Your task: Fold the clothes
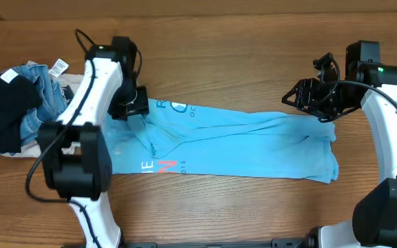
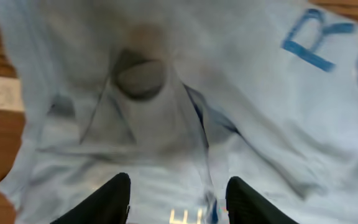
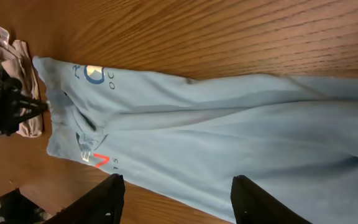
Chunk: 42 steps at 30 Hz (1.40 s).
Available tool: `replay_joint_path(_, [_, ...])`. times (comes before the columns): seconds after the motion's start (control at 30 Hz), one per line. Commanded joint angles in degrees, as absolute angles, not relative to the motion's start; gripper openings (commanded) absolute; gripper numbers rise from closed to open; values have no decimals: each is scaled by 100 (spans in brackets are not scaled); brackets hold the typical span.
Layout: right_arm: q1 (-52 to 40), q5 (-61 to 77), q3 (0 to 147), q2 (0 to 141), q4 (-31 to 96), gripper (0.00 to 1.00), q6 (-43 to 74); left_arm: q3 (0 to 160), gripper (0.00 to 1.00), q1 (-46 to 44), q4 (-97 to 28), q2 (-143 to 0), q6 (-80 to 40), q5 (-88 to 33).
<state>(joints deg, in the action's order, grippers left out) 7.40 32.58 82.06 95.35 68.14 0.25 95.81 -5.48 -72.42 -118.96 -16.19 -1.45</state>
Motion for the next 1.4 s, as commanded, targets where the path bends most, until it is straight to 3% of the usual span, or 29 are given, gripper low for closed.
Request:
replay_joint_path(0.0, [711,3242,8250,9461,6801,59,16,9537,50,-467,-7118,-12156,-1693,36])
replay_joint_path(0.13, [711,3245,8250,9461,6807,59,19,9535,43,-373,-6969,-12215,-1695,377])
replay_joint_path(0.27, [711,3245,8250,9461,6805,59,16,9535,26,-279,-6893,-12215,-1623,515])
replay_joint_path(0.33, [711,3245,8250,9461,6807,59,19,9535,25,-257,-6825,-12215,-1564,508])
replay_joint_path(0.37, [711,3245,8250,9461,6807,59,19,9535,28,-259,-6768,-12217,-1505,510])
replay_joint_path(0.43, [711,3245,8250,9461,6807,59,19,9535,56,-259,-6674,-12217,-1494,508])
replay_joint_path(0.5, [711,3245,8250,9461,6807,59,19,9535,61,-259,-6619,-12217,-1494,508])
replay_joint_path(0.73, [711,3247,8250,9461,6827,59,19,9513,37,-259,-6464,-12219,-1474,414])
replay_joint_path(0.83, [711,3247,8250,9461,6829,58,19,9456,20,-259,-6420,-12226,-1387,228])
replay_joint_path(0.87, [711,3247,8250,9461,6831,58,19,9445,5,-259,-6445,-12226,-1387,224])
replay_joint_path(1.37, [711,3245,8250,9461,6845,59,16,9542,4,515,-9301,-12210,-1656,899])
